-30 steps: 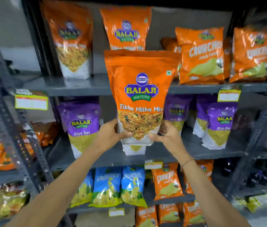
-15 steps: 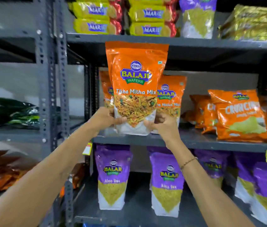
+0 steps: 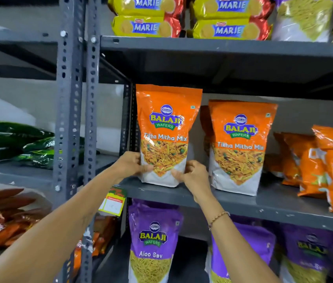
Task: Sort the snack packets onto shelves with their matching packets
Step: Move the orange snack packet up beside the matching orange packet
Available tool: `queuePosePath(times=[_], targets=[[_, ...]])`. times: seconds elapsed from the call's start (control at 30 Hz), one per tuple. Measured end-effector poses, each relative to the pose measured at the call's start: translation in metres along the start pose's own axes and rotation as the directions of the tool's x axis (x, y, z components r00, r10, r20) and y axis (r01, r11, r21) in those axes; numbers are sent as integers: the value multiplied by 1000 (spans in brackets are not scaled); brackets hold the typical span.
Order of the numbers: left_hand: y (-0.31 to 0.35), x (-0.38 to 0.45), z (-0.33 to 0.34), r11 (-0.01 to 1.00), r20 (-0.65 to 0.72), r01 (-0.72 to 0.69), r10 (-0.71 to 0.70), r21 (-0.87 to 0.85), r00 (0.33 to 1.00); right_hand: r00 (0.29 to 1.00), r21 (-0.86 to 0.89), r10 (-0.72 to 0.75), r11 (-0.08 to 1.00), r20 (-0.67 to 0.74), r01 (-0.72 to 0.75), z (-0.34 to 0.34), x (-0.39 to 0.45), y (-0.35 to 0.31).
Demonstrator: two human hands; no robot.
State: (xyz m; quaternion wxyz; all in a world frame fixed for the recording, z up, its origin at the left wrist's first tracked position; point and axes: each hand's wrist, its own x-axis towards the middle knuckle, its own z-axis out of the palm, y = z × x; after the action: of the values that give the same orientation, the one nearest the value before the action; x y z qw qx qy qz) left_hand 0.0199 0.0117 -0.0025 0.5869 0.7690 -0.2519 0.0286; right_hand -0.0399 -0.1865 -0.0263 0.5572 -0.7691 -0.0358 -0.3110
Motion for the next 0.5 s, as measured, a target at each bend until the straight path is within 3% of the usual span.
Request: queuePosePath(times=[0.5], targets=[[-12,14,-8,999,-17,14,-14,52,1000,992,-144,46,989,116,-29,6,21,12]])
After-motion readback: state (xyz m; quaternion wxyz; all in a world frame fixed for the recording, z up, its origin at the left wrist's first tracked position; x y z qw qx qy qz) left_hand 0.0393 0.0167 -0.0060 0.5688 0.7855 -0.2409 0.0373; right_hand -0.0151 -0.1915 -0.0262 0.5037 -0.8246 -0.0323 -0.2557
